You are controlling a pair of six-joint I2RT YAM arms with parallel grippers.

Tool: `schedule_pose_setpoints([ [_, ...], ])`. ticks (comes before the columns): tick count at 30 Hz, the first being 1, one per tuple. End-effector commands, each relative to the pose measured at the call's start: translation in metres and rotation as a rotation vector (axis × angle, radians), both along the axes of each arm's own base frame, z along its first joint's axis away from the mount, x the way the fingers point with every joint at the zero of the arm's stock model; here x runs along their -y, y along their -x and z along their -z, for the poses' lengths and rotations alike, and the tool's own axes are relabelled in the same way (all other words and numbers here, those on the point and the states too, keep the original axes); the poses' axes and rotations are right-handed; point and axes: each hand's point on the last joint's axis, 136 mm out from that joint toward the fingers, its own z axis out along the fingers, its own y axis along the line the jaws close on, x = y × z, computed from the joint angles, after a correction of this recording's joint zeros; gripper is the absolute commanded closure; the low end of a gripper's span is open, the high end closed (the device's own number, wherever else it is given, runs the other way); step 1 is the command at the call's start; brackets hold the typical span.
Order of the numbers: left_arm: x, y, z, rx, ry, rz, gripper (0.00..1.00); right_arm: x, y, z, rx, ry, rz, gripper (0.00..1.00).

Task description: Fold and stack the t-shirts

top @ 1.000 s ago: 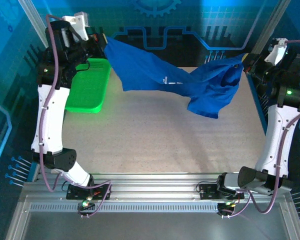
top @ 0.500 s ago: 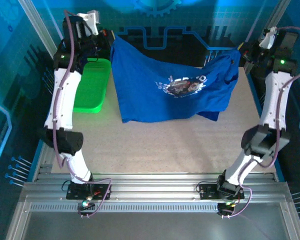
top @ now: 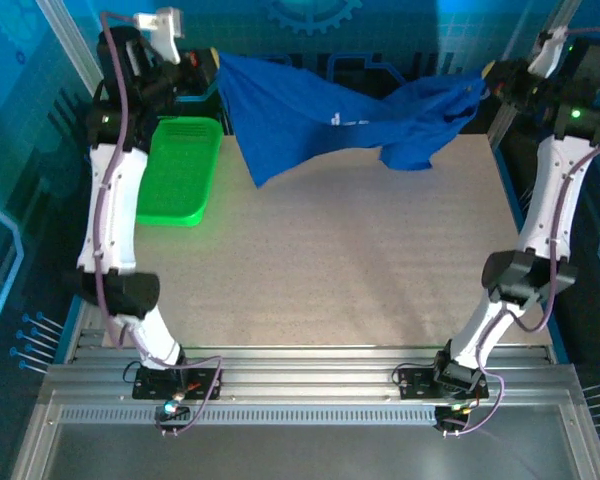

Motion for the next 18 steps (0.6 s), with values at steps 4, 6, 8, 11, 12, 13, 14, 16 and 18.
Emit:
schedule_pose_setpoints([
  [4, 0.014, 0.059, 0.154, -0.294, 0.109, -0.004, 0.93, -0.011, 0.071, 0.149, -0.255, -0.003, 0.053, 0.86],
  [6, 0.026, 0.087, 0.221, -0.47, 0.172, -0.017, 0.73, -0.013, 0.106, 0.217, -0.418, -0.046, 0.119, 0.73],
  [8, 0.035, 0.121, 0.275, -0.619, 0.196, -0.051, 0.48, -0.012, 0.145, 0.275, -0.576, -0.094, 0.196, 0.52],
  [11, 0.024, 0.161, 0.323, -0.774, 0.211, -0.166, 0.33, -0.012, 0.185, 0.318, -0.698, -0.14, 0.26, 0.37],
  [12, 0.017, 0.171, 0.331, -0.806, 0.214, -0.211, 0.27, -0.009, 0.19, 0.319, -0.702, -0.135, 0.276, 0.34],
  [13, 0.009, 0.18, 0.338, -0.835, 0.205, -0.251, 0.23, -0.009, 0.191, 0.316, -0.69, -0.128, 0.274, 0.31],
  [14, 0.002, 0.188, 0.342, -0.853, 0.184, -0.288, 0.19, -0.008, 0.192, 0.312, -0.679, -0.118, 0.274, 0.29],
  [16, -0.012, 0.196, 0.341, -0.87, 0.135, -0.35, 0.14, -0.007, 0.186, 0.298, -0.644, -0.106, 0.259, 0.28],
  [18, -0.018, 0.195, 0.337, -0.872, 0.114, -0.374, 0.1, -0.013, 0.174, 0.282, -0.596, -0.111, 0.21, 0.28],
])
